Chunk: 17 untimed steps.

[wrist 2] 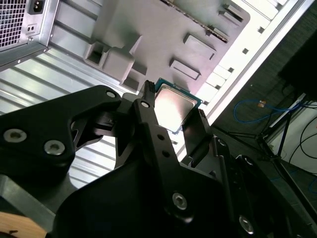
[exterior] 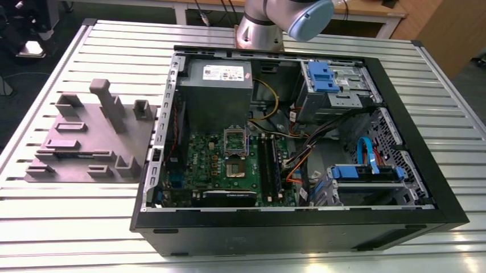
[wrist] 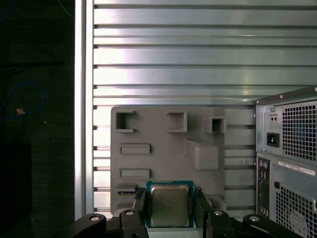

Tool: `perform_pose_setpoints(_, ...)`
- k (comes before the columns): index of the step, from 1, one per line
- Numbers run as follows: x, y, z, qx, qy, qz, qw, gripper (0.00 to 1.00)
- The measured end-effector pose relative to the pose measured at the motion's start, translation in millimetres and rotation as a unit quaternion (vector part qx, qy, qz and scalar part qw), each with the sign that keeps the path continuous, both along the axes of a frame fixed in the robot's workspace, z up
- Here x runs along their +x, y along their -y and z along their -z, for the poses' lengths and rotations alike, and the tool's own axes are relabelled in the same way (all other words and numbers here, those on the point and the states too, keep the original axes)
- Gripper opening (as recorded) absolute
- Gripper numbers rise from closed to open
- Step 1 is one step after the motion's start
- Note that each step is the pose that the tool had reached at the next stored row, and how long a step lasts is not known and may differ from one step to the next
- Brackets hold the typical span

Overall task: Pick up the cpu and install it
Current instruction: 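Pick up the cpu and move it towards the insertion slot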

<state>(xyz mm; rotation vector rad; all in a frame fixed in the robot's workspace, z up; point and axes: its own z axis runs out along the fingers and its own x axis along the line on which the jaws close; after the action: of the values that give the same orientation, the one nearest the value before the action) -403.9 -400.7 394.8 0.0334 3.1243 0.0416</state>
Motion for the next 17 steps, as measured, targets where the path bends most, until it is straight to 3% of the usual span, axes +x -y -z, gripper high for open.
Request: perform_pose_setpoints(17,3.9,0.0,0.0,0.0000,0.0000,0.000,1.00000,0.47)
